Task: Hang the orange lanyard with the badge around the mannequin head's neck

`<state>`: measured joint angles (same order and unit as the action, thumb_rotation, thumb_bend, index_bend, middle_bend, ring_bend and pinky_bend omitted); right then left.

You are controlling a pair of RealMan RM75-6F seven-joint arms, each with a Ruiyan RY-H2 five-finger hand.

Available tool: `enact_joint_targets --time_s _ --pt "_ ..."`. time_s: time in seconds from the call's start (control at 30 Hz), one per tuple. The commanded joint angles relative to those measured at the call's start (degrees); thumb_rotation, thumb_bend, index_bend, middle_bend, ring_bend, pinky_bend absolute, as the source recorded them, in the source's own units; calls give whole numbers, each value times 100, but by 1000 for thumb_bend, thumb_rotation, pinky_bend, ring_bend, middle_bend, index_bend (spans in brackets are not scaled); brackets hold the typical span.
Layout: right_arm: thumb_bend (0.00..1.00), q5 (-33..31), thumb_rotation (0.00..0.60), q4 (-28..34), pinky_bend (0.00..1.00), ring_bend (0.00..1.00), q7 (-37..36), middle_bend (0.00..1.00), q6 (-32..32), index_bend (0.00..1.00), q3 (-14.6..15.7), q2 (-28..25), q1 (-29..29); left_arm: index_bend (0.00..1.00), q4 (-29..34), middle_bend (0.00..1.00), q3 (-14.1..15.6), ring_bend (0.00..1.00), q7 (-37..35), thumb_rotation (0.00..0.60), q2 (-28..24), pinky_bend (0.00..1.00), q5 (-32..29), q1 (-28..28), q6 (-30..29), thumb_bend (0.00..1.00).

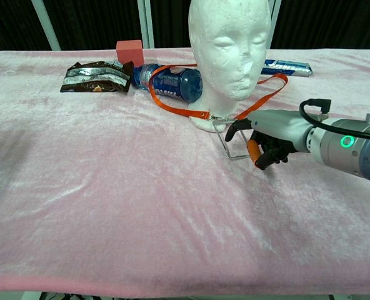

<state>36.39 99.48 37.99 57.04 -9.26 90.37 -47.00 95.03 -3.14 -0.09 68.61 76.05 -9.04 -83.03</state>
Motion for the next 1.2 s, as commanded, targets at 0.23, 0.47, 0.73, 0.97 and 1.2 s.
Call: enact_joint_targets --time_s 0.23,0.47,0.73,0.97,1.2 --pt "832 -286 600 -141 668 732 167 695 -40 269 77 171 -213 239 14 82 -41 0 -16 600 13 0 18 39 -2 81" --pt "834 -422 600 -200 668 733 195 697 -21 279 87 241 -301 239 40 79 -83 0 -10 600 16 0 -2 57 13 81" --pt "840 -415 600 -277 668 735 197 698 152 279 110 282 -329 239 51 77 -126 0 17 600 11 0 -25 83 26 81" --pt "842 -427 600 -46 668 735 33 698 124 279 131 103 -274 240 73 74 -144 0 48 600 10 0 -13 101 53 81" --pt "851 -240 600 93 668 735 -342 698 100 279 64 -35 -178 239 86 73 -174 0 106 600 21 0 -50 113 83 81"
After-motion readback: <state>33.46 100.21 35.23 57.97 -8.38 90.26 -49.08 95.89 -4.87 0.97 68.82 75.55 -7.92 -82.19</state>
